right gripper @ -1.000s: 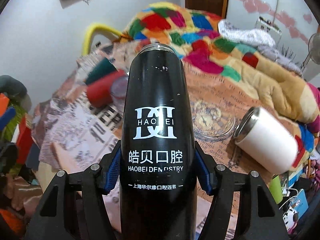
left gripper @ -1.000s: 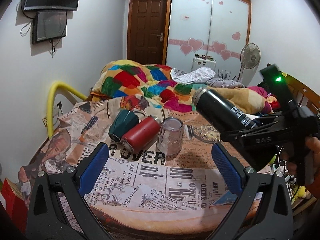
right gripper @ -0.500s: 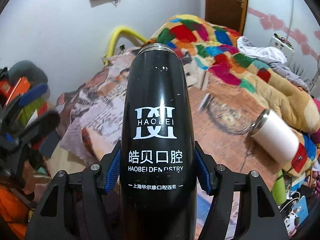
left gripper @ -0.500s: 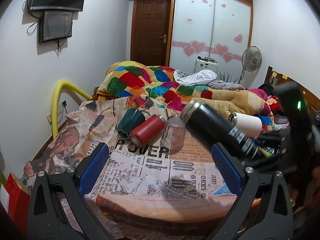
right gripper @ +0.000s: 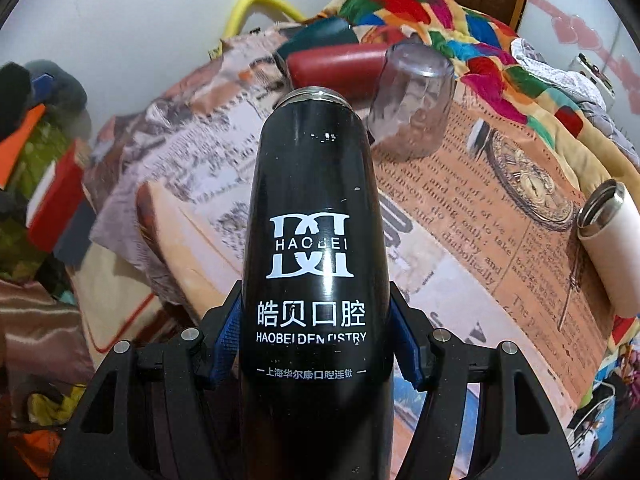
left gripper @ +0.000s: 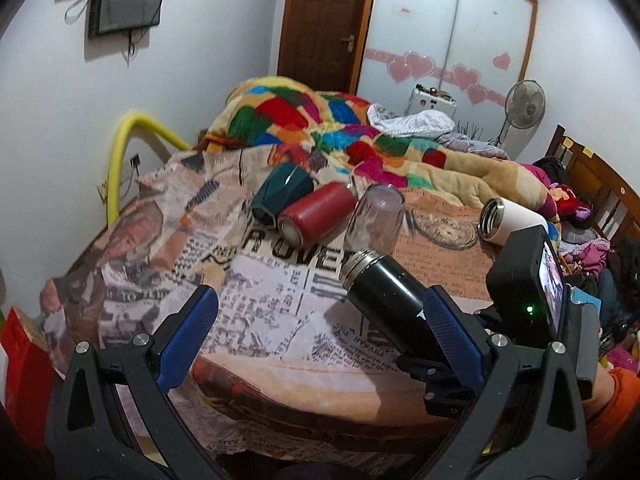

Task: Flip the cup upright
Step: 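Carry the black thermos with the right gripper toward the left gripper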

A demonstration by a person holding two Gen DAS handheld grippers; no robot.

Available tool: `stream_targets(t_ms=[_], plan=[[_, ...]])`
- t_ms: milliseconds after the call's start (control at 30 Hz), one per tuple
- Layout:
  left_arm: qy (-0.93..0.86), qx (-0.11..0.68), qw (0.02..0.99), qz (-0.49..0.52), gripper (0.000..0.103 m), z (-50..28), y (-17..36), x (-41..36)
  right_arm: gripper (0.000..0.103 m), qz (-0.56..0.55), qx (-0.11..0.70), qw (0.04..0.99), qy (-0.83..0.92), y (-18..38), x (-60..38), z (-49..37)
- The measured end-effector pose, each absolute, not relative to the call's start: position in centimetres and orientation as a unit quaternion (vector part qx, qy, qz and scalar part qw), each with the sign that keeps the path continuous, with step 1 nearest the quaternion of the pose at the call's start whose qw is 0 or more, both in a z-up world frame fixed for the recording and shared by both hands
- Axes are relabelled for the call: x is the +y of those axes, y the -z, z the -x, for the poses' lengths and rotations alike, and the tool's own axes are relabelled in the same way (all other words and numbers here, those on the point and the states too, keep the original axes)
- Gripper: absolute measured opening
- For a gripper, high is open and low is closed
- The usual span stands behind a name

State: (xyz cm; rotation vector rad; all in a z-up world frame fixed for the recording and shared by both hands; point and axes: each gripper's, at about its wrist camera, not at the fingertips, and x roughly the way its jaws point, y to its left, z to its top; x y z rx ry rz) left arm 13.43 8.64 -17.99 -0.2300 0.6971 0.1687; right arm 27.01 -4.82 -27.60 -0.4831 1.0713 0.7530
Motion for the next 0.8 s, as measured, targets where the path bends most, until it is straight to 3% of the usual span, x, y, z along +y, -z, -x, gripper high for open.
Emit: stream_targets(t_ms=[500, 800], plan=[[-0.077, 0.377, 0.915, 0.116, 0.103, -15.0, 20.8, 8.8, 0.062, 0.244, 0.5, 0.76, -0.336, 28.9, -4.3, -27.2], [-0.06, 0.394, 0.909, 0.119, 0.102, -15.7, 20.6, 7.8, 0.062, 0.195, 0.492, 0.775, -0.345, 25.7, -6.7, -26.5]])
